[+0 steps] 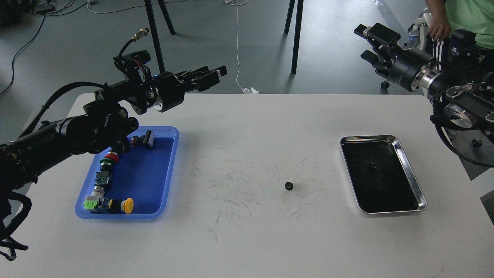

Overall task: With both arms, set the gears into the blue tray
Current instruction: 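Release the gear on the table and lift the left hand away, then retract the left arm and lower the right hand toward the gear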

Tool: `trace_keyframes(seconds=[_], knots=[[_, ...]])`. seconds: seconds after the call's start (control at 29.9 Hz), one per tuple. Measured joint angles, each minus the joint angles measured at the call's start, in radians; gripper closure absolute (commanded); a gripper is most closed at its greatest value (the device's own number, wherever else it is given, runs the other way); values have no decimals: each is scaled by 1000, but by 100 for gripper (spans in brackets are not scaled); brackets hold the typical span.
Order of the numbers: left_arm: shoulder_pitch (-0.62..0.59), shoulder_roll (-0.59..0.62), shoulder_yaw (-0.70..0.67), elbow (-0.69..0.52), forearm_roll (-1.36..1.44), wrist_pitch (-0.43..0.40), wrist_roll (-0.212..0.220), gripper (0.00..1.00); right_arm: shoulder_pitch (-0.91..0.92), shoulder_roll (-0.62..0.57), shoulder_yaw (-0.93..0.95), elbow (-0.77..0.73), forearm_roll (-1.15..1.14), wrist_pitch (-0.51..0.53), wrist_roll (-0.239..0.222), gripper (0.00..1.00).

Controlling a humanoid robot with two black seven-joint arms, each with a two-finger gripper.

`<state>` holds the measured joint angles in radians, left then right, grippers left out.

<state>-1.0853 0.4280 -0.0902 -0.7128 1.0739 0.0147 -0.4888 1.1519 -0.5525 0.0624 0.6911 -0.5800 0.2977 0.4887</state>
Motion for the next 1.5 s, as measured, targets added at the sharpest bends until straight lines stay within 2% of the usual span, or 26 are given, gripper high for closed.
trace_keyframes(seconds=[0.13,0.23,0.4,0.64,0.87,1.17,1.27,1.5], knots=[[0,55,1,3,-124,-3,0,20,44,3,-96,9,-11,30,0,6],[4,83,1,9,-206,-5,0,15,92,4,-175,23,-50,42,0,6],[11,112,1,81,-352,-13,0,9,159,5,-234,95,-164,65,0,4],[55,116,1,172,-563,-149,0,6,220,5,-244,224,-525,69,0,4],[109,122,-11,215,-644,-249,0,2,233,32,-244,314,-777,69,0,4],[156,114,-65,250,-733,-358,0,2,239,82,-265,399,-1091,70,0,4],[162,108,-71,264,-761,-410,0,2,249,110,-307,405,-1148,69,0,4],[175,92,-78,280,-787,-424,0,2,298,148,-434,405,-1199,66,0,5]])
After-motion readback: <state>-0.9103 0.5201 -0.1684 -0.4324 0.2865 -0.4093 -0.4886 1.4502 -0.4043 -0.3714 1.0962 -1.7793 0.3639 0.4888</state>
